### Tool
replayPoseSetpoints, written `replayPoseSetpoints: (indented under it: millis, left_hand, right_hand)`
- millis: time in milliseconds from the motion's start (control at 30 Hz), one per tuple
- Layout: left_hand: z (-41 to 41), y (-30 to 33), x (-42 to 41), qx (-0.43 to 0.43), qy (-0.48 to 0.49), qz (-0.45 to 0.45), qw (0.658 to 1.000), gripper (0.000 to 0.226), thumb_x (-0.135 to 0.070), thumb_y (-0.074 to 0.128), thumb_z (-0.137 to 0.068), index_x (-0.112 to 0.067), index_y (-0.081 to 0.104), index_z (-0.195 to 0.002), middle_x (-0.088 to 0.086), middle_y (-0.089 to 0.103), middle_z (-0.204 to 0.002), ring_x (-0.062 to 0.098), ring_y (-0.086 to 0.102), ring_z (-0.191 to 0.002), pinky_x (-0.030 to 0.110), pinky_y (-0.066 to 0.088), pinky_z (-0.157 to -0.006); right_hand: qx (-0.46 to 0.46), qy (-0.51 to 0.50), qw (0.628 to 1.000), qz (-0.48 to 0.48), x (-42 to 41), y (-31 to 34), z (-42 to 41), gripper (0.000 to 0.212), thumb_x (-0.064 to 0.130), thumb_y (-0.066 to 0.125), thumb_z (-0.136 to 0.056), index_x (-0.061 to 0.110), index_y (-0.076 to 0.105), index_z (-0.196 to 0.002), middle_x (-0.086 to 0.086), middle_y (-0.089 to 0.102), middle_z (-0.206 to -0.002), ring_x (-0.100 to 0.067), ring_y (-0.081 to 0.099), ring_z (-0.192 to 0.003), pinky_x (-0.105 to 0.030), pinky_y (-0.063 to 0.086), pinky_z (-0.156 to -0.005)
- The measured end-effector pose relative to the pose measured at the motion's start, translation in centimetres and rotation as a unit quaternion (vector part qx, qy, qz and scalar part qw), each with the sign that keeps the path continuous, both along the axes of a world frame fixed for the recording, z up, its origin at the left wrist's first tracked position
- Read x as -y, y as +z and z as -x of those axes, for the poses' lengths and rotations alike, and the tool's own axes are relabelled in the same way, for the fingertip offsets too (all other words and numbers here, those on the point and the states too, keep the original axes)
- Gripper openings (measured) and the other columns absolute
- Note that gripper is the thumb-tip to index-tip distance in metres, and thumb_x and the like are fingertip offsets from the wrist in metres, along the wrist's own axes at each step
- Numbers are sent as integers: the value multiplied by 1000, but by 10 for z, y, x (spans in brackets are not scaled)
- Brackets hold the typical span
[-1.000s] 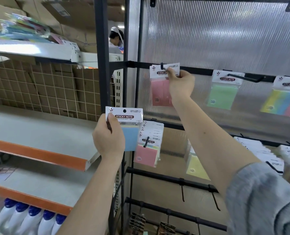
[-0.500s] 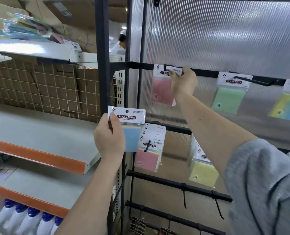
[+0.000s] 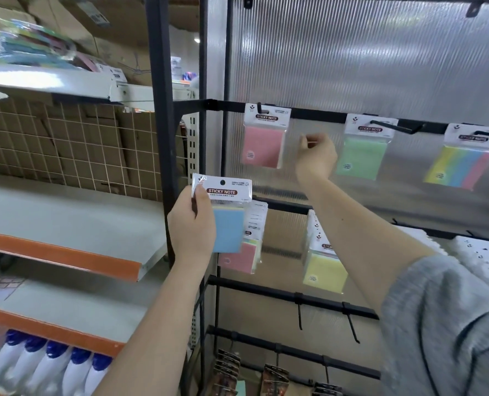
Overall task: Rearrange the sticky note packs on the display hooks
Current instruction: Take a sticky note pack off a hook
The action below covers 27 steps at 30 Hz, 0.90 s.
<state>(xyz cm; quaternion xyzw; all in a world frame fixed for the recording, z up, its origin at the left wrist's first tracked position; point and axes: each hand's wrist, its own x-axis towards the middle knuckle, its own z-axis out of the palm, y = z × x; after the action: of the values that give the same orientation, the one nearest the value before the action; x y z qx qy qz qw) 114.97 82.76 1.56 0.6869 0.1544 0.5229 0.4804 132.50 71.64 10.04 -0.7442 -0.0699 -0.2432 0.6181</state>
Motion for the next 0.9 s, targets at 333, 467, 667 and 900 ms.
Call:
replayPoseSetpoints:
  millis: [333, 467, 667, 900]
  left_hand:
    - [32, 0, 57, -44, -68, -13, 997, 31, -39, 36, -100, -18, 53, -86, -14, 58, -79, 0, 58, -73, 16, 44, -61]
    - [37, 6, 79, -45, -94, -2, 994, 31, -40, 39, -99, -28, 47, -72, -14, 58, -71, -10, 56, -64, 8, 40, -54]
    - [24, 18, 106, -54, -113, -25, 992, 40, -41, 40, -98, -6, 52, -83, 10, 62, -84, 20, 60, -80, 31, 46, -66]
    - [-4, 32, 155, -24, -162, -24, 986, 44, -34, 43, -98, -10, 32, -63, -1, 35, -60, 12, 34, -59, 26, 28, -56]
  right_hand:
    - [-23, -35, 997, 61, 102, -39, 45, 21, 27, 47, -97, 17, 63, -87, -5, 70, -85, -19, 64, -77, -33, 53, -70]
    - [-27, -39, 997, 61, 136, -46, 55, 22, 25, 46, -98, 23, 57, -79, -1, 68, -79, -2, 55, -58, -16, 40, -49]
    - [-2, -45, 996, 77, 172, -54, 63, 26, 27, 48, -98, 11, 64, -85, -7, 69, -80, -23, 63, -76, -34, 49, -71]
    - [13, -76, 986, 150, 228, -71, 51, 26, 25, 49, -96, 8, 66, -87, 1, 62, -73, -18, 53, -69, -27, 33, -60]
